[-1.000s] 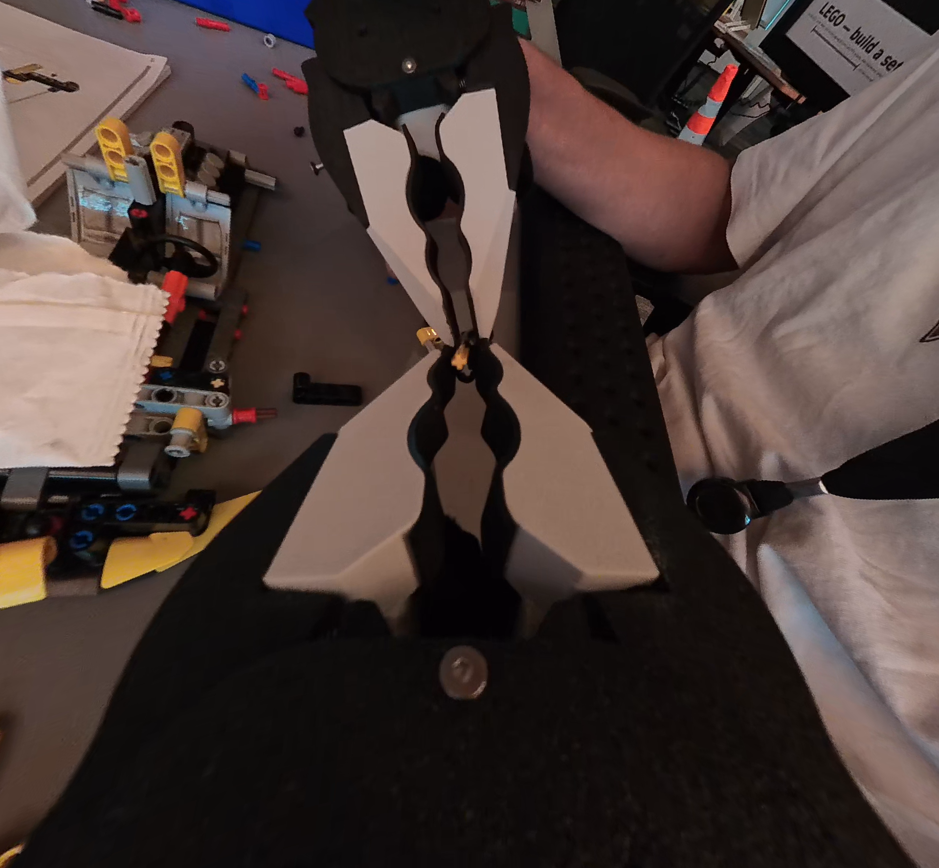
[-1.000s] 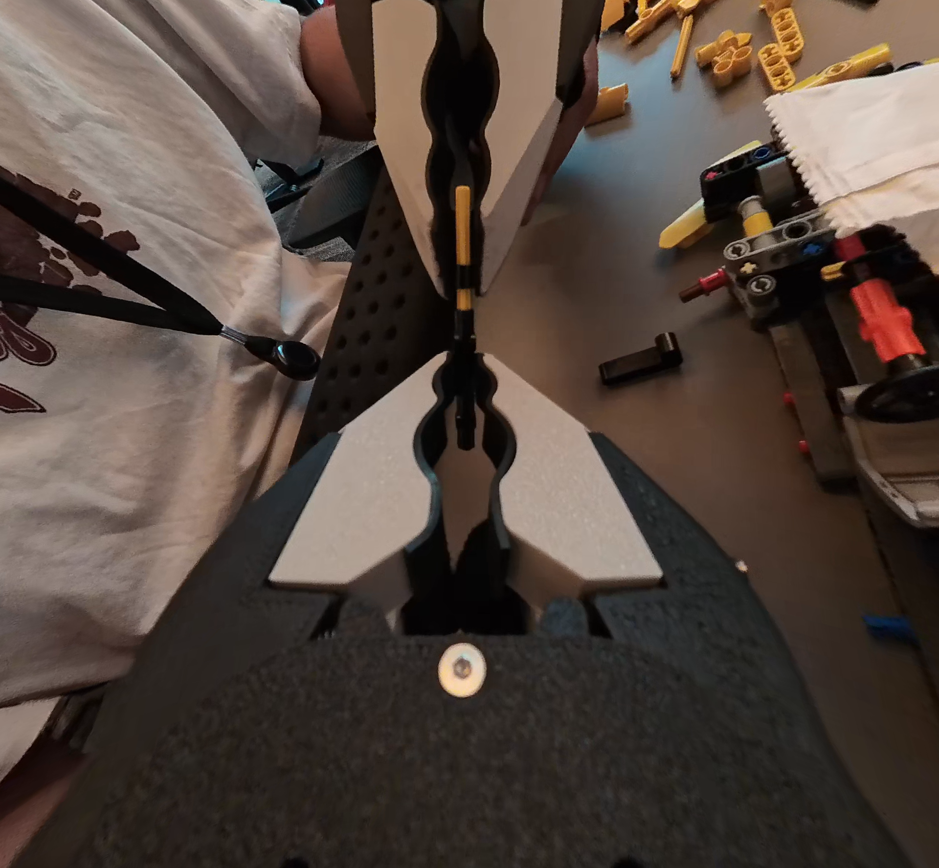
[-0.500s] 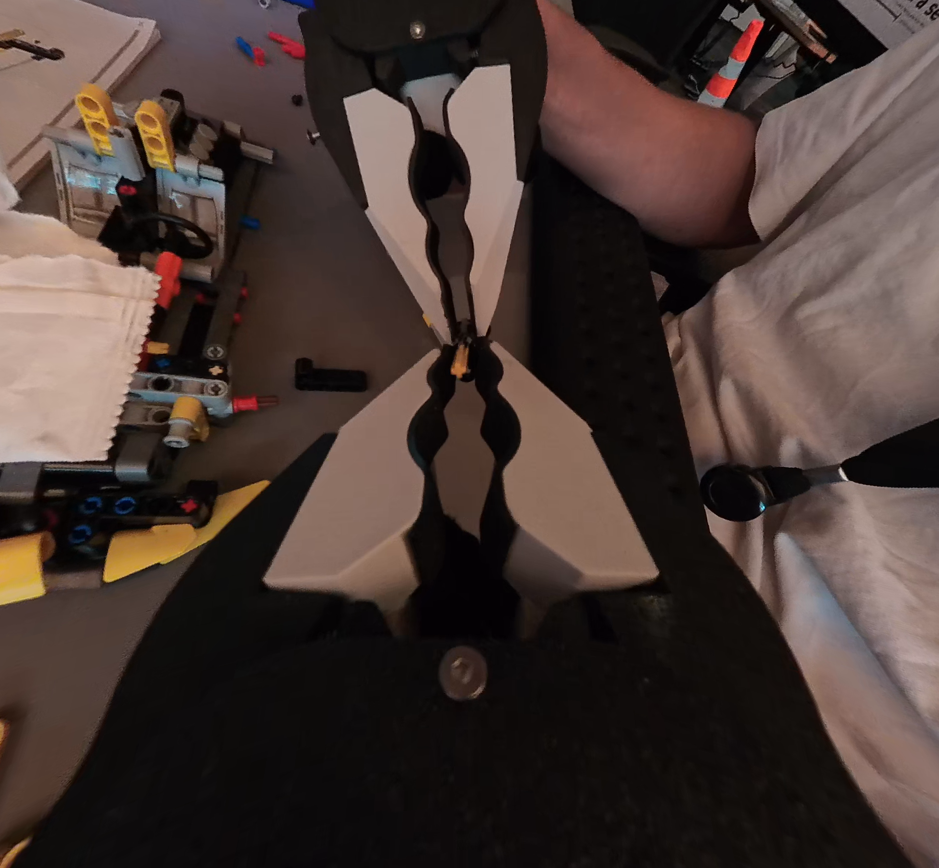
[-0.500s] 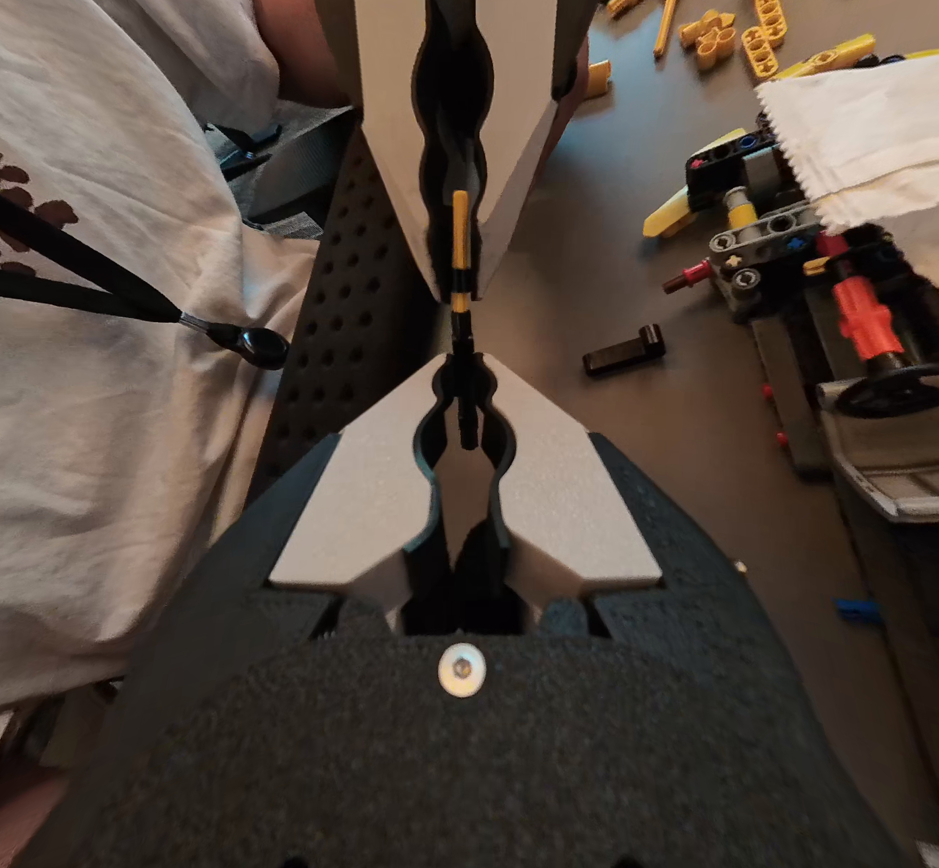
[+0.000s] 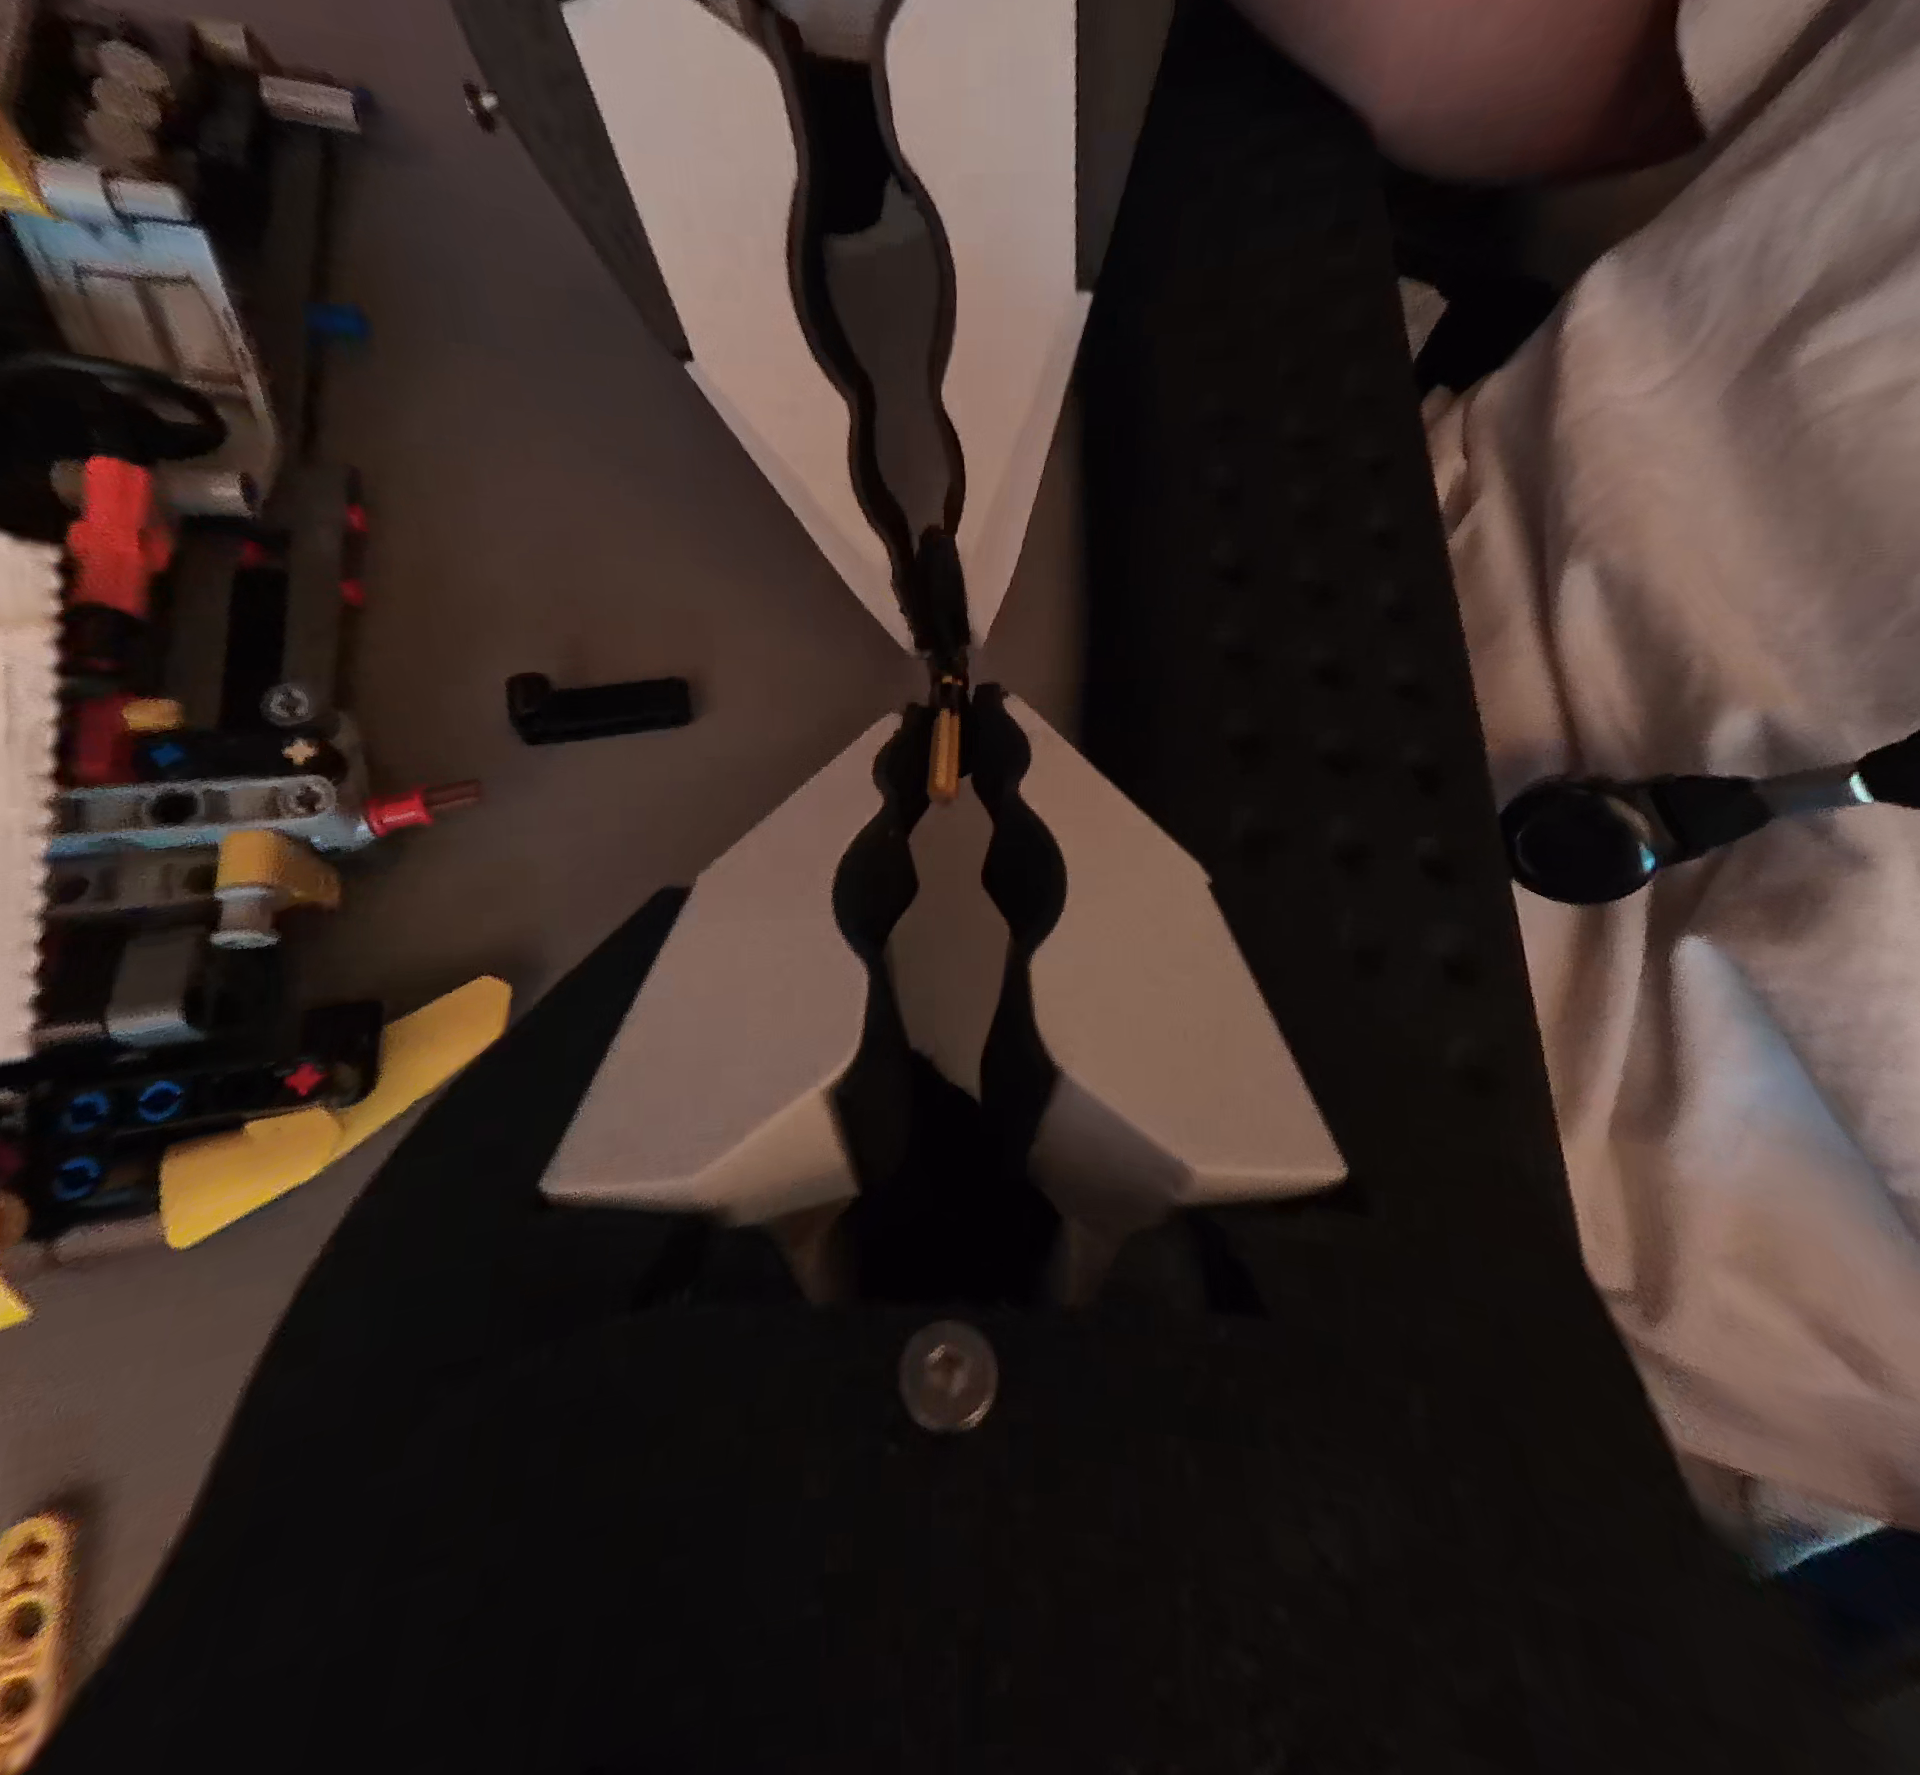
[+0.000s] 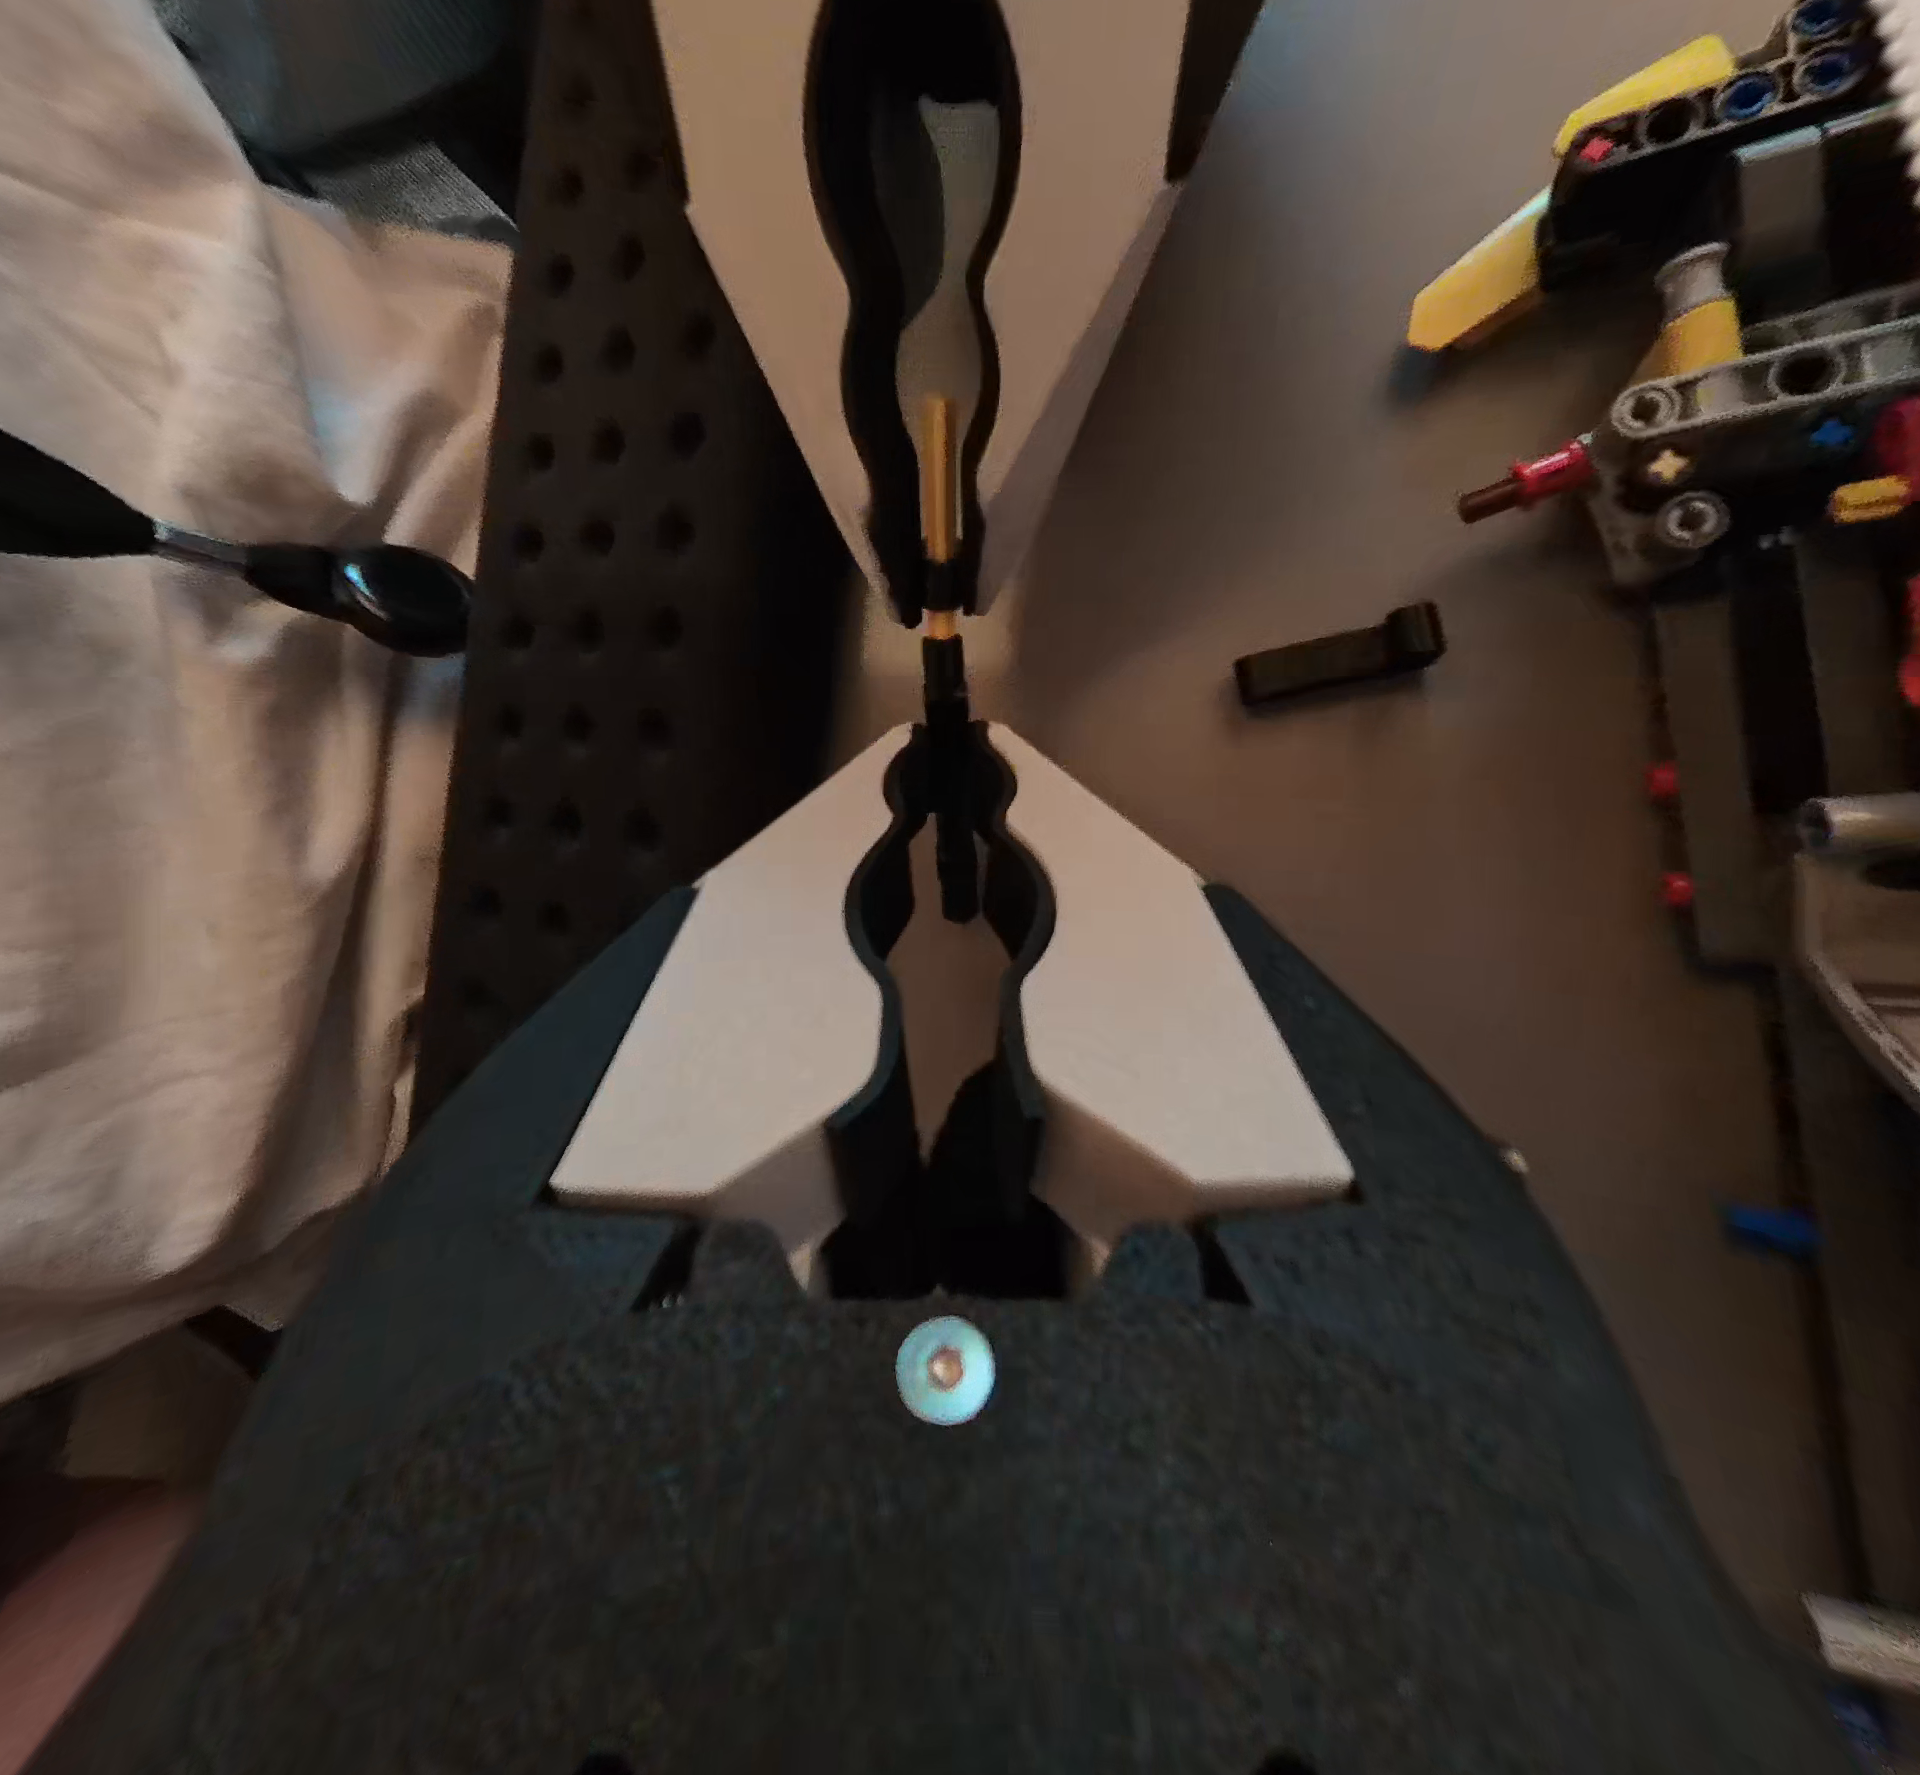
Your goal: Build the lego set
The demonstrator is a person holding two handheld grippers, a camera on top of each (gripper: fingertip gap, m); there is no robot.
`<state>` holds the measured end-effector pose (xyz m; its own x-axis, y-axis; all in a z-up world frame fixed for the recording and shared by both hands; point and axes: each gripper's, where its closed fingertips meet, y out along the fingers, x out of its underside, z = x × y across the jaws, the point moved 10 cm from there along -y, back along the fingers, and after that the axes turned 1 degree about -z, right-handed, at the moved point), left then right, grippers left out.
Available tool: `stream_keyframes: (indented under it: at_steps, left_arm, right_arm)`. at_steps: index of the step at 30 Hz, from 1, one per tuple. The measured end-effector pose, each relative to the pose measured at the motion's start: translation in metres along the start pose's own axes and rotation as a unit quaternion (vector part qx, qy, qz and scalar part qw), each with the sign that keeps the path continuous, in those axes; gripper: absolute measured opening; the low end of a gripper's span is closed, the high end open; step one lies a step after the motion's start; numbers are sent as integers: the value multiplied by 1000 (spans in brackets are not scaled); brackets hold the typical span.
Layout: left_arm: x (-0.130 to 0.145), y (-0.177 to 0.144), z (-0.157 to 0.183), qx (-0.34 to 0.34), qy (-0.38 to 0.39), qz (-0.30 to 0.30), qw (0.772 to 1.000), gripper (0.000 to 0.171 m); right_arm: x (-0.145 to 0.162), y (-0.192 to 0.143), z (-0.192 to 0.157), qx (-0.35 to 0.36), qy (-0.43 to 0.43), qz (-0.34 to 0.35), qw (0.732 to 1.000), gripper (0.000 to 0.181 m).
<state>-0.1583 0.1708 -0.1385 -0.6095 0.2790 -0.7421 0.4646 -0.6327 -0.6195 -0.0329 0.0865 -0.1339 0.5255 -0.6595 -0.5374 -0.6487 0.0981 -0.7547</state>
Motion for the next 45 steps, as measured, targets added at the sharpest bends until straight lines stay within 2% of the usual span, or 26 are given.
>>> stream_keyframes:
  at_steps: [5, 10, 15, 18, 22, 26, 31, 35, 38, 42, 45]
  left_arm:
    - [-9, 2, -1, -37, 30, -18, 999, 5]
    - [-7, -2, -4, -49, 25, 23, 998, 5]
    - [-7, -3, -6, -69, 28, 44, 996, 5]
    - [-6, 0, -5, -75, 35, 32, 996, 5]
    - [-8, -1, -6, -83, 30, 43, 995, 5]
    - [-7, 5, -7, -106, 45, 25, 993, 5]
    - [-9, -10, -11, -118, 28, 72, 990, 5]
    - [-10, -17, -6, -131, 52, 99, 985, 5]
    - [-9, -17, -7, -147, 59, 97, 983, 5]
    - [-8, -15, -6, -161, 71, 87, 981, 7]
    - [-9, -13, -3, -193, 113, 79, 972, 5]
  right_arm:
    - [-1, -6, -1, 41, -7, -20, 999, 5]
    - [6, -14, 8, 17, 13, 52, 998, 6]
    - [9, -19, 13, 9, 20, 91, 996, 6]
    - [10, -16, 13, 15, 20, 79, 997, 6]
    - [10, -19, 17, 13, 29, 99, 995, 5]
    - [13, -14, 18, 28, 27, 74, 996, 6]
    - [11, -21, 20, 56, 1, 99, 994, 7]
    - [9, -26, 19, 48, -2, 132, 990, 7]
    - [7, -26, 19, 73, -13, 129, 989, 7]
    - [-1, -24, 9, 151, -94, 110, 978, 7]
    - [-7, -25, 4, 169, -104, 101, 975, 8]
